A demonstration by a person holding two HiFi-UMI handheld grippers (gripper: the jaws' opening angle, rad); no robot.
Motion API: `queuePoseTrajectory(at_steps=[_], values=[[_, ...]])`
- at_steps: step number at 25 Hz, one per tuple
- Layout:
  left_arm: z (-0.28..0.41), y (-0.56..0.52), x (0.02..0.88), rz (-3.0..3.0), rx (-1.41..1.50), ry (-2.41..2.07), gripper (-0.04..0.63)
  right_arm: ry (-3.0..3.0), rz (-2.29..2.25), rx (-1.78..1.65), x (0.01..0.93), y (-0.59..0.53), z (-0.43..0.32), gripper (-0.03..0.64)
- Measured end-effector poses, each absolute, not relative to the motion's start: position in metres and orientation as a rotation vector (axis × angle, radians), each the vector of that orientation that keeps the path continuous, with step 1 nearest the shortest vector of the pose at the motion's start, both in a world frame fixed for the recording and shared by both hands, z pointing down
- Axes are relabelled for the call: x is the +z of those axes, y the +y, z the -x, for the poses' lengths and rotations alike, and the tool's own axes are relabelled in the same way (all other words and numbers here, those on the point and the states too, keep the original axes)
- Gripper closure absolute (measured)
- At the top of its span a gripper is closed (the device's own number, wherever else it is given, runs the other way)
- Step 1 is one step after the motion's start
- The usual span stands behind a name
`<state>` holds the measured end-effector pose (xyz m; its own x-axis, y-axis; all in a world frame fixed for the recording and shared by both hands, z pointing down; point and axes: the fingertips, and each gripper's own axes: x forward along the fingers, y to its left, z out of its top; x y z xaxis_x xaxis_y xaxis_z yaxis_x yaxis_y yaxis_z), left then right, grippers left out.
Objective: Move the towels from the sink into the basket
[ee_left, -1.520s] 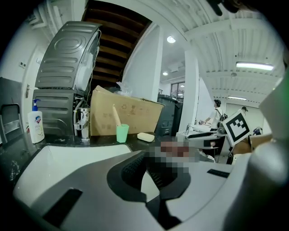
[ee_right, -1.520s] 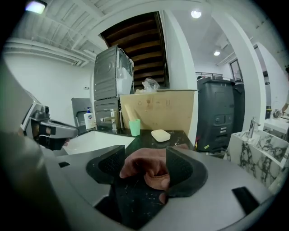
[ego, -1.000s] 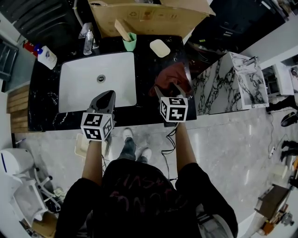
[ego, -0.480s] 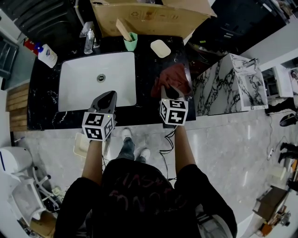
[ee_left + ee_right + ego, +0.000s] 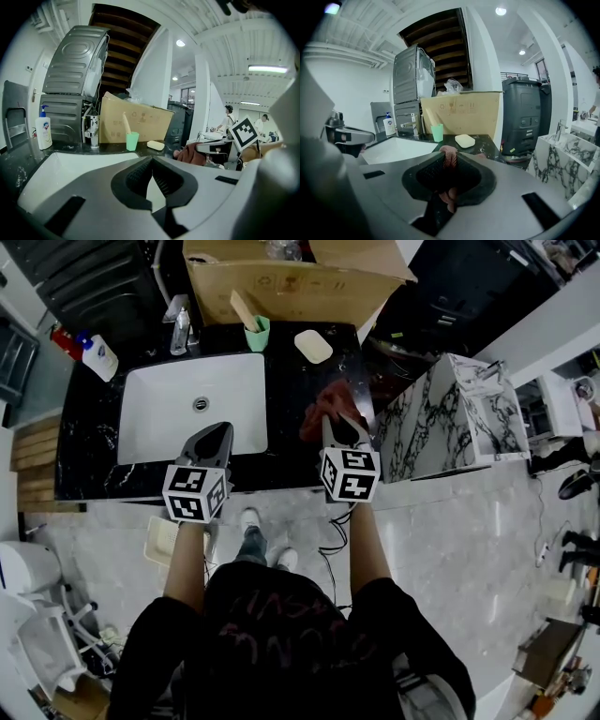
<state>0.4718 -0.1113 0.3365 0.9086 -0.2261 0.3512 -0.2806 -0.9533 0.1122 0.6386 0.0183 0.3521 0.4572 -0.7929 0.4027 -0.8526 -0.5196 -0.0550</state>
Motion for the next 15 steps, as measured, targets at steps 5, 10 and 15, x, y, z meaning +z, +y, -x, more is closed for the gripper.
queuePoseTrajectory(at_steps=[5,10,15], values=[[-0.469,-0.100,0.318,-2.935,0.453,-0.392,0.578,-1.481,-2.564,0.478,0.317,0.033,-0.629,0.551],[-0.465,-0.086,0.300,-2.959,0.401,-0.398,0.578,-1.513,-2.576,0.398,0.285,0.051,-0.619,0.551],[-0.458,-0.069,0.287,-2.983,0.373,-0.404,0.578,-1.531,-2.602,0.337,0.265,0.073,-0.611,0.551]])
